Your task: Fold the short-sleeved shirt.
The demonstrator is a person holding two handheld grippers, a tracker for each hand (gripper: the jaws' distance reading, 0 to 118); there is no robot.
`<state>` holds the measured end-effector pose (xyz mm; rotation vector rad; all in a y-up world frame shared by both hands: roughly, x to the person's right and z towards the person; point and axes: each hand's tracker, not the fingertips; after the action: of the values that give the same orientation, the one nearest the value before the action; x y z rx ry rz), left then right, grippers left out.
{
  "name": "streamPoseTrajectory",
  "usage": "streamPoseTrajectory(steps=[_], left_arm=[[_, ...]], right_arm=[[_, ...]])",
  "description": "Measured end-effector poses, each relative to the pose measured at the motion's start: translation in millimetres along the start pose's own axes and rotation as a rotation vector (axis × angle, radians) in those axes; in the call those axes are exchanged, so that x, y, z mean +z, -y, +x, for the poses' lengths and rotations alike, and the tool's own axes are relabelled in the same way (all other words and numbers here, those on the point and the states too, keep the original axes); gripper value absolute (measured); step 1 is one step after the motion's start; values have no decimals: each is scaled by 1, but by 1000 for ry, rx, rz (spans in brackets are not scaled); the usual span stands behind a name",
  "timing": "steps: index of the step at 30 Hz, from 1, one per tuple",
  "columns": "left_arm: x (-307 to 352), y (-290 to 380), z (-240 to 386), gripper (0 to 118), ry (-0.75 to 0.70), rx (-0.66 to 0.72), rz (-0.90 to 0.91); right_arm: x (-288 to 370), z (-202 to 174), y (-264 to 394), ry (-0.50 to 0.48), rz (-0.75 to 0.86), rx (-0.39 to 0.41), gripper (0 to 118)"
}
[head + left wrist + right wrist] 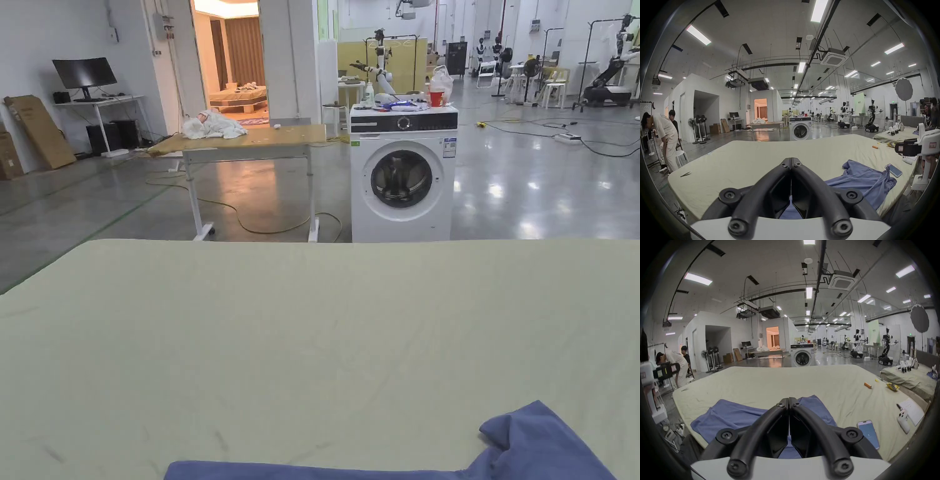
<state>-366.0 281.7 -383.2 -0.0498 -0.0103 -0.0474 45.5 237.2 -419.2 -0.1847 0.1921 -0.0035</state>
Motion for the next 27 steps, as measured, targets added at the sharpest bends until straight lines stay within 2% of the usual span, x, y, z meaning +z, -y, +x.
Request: streamPoseTrajectory(steps=[6,7,9,11,12,13,16,20,22,24,25,27], left_arm=[[-27,8,-16,0,25,51,-81],[-38,17,-23,0,77,83,-74],[-70,33,-37,3,81,155,-131],[-111,50,-52,25,76,198,-242],[-135,60,-61,42,46,218,-312],[-159,71,-70,50,26,247,-358],[-231,104,-97,51,-8,329,-562],[-304,142,-112,53,-89,245,-785],[-325,156,-111,54,-138,168,-843],[-335,164,-108,54,-103,185,-855],[-340,170,-106,52,-70,192,-881],[-340,172,-100,46,-114,136,-900]], right_arm=[[-5,1,1,-35,-6,-17,0],[-6,2,3,-36,-10,-20,0],[-9,4,6,-50,-43,-36,0],[-8,6,11,-44,-73,-42,0],[-6,7,13,-41,-81,-42,0],[-4,9,15,-38,-94,-47,0],[2,17,23,-19,-128,-76,0],[10,32,31,30,-166,-104,0],[14,39,34,59,-188,-109,0],[16,45,37,84,-203,-113,0],[16,48,38,93,-215,-122,0],[12,55,42,101,-243,-148,0]])
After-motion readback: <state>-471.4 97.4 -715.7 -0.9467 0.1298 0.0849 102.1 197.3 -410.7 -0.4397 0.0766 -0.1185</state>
